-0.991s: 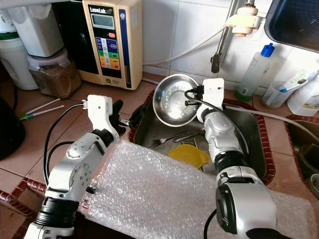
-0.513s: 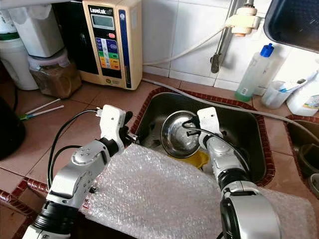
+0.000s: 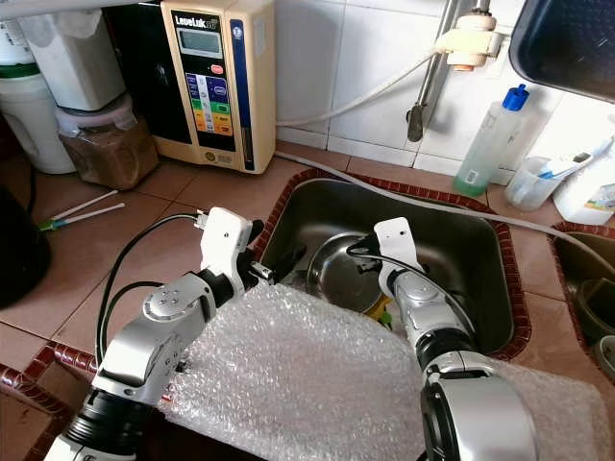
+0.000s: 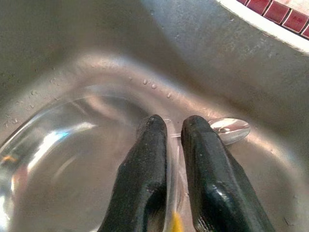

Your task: Kitchen organization

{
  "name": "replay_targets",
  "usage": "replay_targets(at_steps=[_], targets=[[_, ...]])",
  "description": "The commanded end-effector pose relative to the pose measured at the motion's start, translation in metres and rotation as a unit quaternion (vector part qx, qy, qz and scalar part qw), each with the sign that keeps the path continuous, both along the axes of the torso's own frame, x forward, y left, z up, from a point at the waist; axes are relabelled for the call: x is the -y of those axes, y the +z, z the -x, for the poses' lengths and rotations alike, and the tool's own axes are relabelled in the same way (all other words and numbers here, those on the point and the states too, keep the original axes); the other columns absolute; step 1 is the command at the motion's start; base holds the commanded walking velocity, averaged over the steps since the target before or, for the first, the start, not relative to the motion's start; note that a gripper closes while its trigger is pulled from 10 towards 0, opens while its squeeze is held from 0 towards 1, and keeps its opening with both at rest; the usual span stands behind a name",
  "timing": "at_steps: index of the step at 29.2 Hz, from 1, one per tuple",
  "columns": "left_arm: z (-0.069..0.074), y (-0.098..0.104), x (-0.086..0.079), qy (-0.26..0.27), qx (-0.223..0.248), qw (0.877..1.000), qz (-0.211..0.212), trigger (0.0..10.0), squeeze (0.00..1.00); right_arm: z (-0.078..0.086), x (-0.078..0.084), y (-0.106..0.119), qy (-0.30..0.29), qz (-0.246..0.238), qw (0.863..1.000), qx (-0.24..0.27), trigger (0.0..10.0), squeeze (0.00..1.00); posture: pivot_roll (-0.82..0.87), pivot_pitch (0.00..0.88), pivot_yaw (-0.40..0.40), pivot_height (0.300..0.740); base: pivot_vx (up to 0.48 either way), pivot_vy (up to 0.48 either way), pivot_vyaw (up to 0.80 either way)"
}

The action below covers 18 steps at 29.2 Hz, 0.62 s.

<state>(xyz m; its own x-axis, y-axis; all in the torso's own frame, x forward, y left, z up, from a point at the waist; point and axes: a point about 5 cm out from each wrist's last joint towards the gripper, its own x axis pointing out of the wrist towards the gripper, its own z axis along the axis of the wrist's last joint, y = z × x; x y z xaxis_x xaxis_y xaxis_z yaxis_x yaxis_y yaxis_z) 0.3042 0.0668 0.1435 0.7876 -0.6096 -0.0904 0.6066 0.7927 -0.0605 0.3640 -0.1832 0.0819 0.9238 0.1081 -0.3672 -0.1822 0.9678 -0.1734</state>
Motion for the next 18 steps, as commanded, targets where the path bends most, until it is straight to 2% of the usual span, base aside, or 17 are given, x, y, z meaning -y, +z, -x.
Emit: replay_targets(at_steps=[1,18], targets=[[0.0022,0.0012,0.0017,-0.006,0.003,1.000,-0.007,10.0,1.00,0.0008,0.0023,-0.0017,-0.005,-0.006,1.000,-0.010,10.0,1.00,0.13,0.000,-0.018,0.740,0.000,0.000,0.00],[0.0025,0.0011,0.0029,-0.007,0.003,1.000,-0.012,10.0,1.00,-0.0024,0.0029,0.0047,-0.008,-0.016,1.000,0.006,10.0,1.00,0.13,0.000,-0.013,0.740,0.000,0.000,0.00]])
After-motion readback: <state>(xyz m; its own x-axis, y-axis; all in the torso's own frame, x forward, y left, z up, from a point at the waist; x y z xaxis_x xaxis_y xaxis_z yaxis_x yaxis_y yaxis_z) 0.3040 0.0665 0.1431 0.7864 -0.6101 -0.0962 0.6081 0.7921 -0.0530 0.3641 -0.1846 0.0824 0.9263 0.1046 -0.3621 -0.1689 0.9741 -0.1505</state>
